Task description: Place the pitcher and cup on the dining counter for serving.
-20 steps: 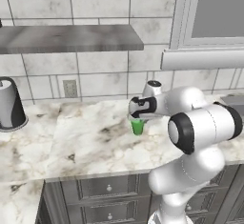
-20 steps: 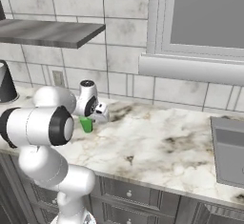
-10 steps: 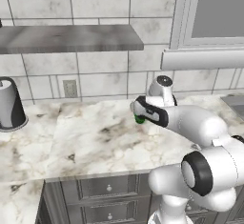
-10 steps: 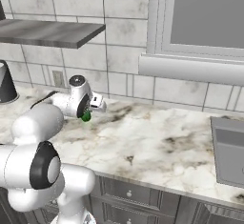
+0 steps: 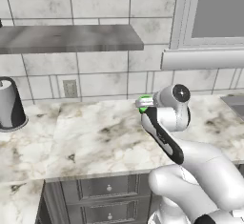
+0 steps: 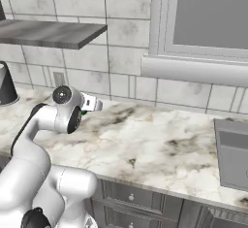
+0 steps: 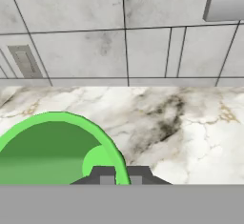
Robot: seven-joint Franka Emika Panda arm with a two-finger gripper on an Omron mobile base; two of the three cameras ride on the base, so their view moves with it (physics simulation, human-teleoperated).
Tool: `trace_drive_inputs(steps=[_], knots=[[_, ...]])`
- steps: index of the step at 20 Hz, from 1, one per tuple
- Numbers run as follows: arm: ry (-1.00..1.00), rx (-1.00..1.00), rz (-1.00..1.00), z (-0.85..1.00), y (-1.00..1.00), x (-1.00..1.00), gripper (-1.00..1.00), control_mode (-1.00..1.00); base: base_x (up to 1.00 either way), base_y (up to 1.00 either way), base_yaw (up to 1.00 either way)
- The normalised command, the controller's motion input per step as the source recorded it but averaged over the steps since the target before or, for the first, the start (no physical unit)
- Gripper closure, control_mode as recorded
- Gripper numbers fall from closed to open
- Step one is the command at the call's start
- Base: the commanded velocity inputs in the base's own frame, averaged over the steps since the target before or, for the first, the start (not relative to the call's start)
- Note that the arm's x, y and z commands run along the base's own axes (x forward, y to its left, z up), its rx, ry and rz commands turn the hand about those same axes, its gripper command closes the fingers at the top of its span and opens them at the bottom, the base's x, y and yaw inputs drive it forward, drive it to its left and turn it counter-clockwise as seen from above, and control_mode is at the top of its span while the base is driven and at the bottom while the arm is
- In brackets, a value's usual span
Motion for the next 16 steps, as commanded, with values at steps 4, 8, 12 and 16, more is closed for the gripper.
trace_drive_inputs(steps=[4,8,12,16], knots=[[-0.1,0.02,0.0,0.29,-0.08,-0.36,1.0,1.0,-0.47,-0.18,0.04],[0.0,0.0,0.0,0.0,0.0,0.0,1.0,1.0,-1.0,-0.44,0.37],[0.0,0.0,0.0,0.0,0.0,0.0,1.0,1.0,-1.0,-0.21,0.63],[0.0,0.0,0.0,0.0,0.0,0.0,1.0,1.0,-0.99,-0.04,0.78]])
